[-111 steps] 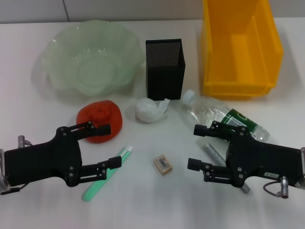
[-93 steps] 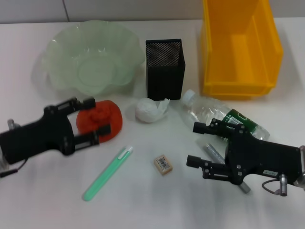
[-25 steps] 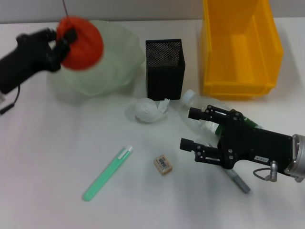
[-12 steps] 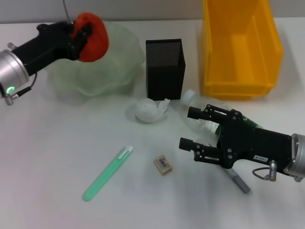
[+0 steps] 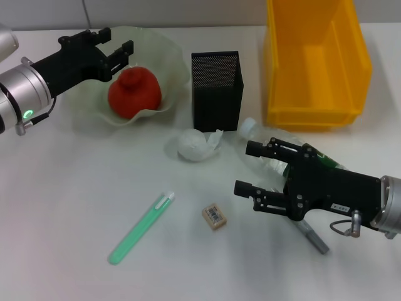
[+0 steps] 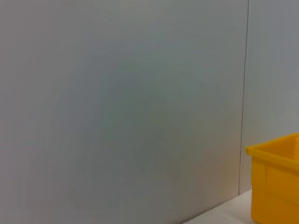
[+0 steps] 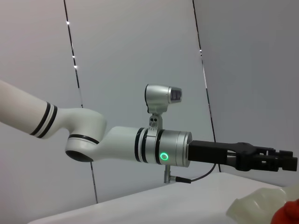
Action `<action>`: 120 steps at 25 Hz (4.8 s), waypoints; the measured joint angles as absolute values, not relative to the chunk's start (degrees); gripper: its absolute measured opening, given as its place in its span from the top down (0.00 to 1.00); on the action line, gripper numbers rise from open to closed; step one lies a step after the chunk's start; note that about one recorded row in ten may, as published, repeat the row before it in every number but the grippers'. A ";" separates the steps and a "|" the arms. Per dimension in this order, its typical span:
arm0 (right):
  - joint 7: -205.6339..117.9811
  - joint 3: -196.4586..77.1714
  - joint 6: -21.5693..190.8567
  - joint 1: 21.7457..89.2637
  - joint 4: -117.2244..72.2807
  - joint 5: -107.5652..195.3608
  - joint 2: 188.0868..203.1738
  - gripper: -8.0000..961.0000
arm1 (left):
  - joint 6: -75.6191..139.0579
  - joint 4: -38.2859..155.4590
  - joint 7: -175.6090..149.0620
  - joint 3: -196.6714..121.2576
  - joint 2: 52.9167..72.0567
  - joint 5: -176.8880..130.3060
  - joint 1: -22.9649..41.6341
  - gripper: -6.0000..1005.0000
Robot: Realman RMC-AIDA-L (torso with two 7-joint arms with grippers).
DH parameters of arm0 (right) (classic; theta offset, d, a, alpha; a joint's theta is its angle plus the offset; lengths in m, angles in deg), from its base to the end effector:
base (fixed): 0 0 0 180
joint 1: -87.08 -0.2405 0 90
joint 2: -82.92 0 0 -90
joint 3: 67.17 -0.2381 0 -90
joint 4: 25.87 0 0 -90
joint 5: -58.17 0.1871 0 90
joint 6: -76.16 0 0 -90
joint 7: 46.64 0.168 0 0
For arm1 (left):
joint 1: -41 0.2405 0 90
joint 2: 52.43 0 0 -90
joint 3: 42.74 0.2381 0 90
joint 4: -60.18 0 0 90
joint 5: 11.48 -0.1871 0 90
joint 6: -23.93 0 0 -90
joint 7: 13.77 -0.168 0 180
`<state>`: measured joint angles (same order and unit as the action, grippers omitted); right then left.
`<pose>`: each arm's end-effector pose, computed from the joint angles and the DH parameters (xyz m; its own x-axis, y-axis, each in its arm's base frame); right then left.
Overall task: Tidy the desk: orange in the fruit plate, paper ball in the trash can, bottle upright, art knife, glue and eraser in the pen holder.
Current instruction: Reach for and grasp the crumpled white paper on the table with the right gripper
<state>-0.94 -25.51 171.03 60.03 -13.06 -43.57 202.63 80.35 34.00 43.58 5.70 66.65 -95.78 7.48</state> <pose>0.2168 0.2520 -0.0561 0.6877 -0.1259 -0.7150 -0.3174 -0.9379 -0.1402 -0.2392 0.3914 -0.0066 0.7993 0.1610 0.5789 0.5388 -0.6184 -0.5720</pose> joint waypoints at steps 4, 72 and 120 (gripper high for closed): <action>-0.94 -25.51 170.85 59.96 -13.04 -43.44 202.63 0.21 | 81.15 33.90 43.85 5.64 66.66 -95.66 7.54 0.58; 75.40 30.40 143.23 36.47 35.29 -79.48 202.63 0.22 | 119.01 32.09 44.14 12.37 66.12 -102.23 22.42 0.48; 76.96 41.56 130.76 36.55 29.07 -77.27 202.80 0.35 | 117.79 33.30 44.15 11.93 66.14 -101.74 20.74 0.48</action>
